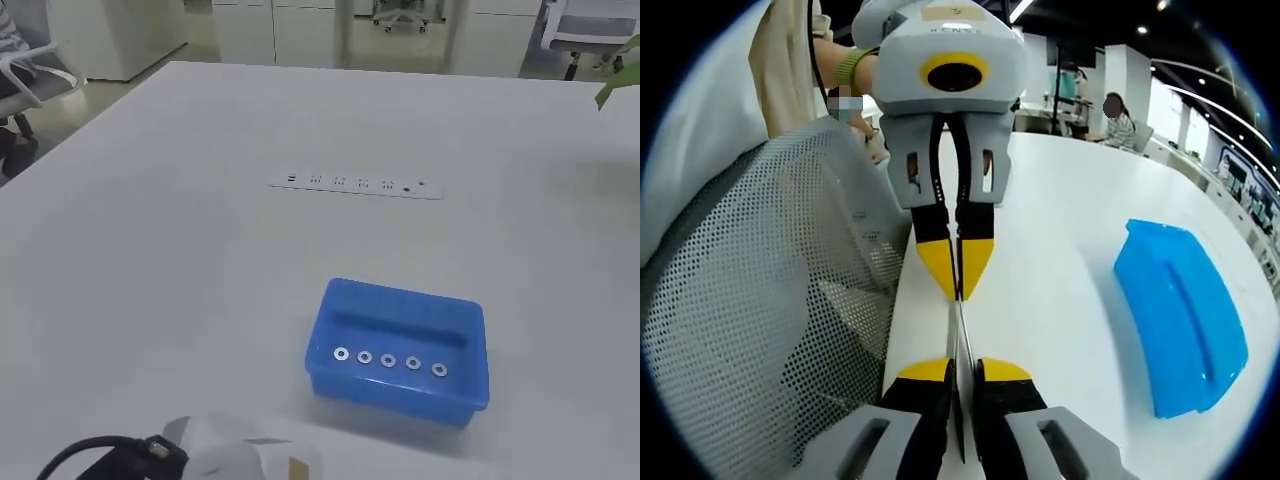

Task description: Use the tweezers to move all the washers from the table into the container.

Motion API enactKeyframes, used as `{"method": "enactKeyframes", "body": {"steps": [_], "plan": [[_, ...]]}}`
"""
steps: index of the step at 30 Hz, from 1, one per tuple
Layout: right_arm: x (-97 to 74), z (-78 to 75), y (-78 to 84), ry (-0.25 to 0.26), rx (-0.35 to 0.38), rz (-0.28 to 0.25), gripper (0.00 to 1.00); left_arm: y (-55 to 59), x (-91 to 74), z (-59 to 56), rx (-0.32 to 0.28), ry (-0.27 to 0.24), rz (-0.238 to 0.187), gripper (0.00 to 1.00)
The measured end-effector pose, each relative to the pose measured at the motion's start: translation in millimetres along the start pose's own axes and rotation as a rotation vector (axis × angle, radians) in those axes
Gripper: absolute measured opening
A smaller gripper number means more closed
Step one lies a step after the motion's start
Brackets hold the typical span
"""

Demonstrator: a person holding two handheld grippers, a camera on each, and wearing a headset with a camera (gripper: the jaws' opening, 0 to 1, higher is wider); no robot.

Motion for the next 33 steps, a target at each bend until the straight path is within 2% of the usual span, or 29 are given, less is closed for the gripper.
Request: {"method": "enactKeyframes", "body": {"steps": [10,14,18,22,24,27,29,30,33], "plan": [[2.0,0.0,-2.3,0.004,0.009,-0.006,0.07,0.8,2.0,2.0,0.009,-0.019,0.005,0.0],[1.7,-0.6,-3.3,0.008,0.008,-0.011,0.07,2.0,1.0,2.9,-0.02,-0.027,0.002,0.0],[-4.8,-2.2,-6.8,0.025,0.024,-0.04,0.08,3.2,-4.0,2.8,-0.073,-0.041,-0.025,0.04],[-13.3,-5.4,-9.2,0.055,0.05,-0.07,0.2,3.9,-12.9,2.5,-0.153,-0.075,-0.095,0.14],[-18.2,-6.7,-10.6,0.07,0.091,-0.101,0.27,5.1,-18.8,3.7,-0.204,-0.102,-0.135,0.19],[-29.5,-12.8,-11.0,0.125,0.128,-0.14,0.33,4.6,-31.1,5.1,-0.274,-0.154,-0.209,0.28],[-39.2,-17.3,-12.4,0.167,0.157,-0.167,0.36,3.9,-40.9,6.2,-0.314,-0.196,-0.269,0.33],[-45.5,-20.3,-13.6,0.194,0.17,-0.183,0.38,4.1,-46.9,5.8,-0.352,-0.215,-0.303,0.35],[-60.7,-27.2,-16.7,0.263,0.176,-0.213,0.44,3.5,-61.2,7.4,-0.414,-0.274,-0.39,0.41]]}}
Point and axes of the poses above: the centre of the closed fingertips' face, and the gripper's own axes: x roughly forward along the fingers, z roughly to its left, y roughly out of its underside, the point moved 6 cm from there along -x, roughly backward along the fingers, and after that the axes turned 7 degrees about -x, right-handed, at the moved point
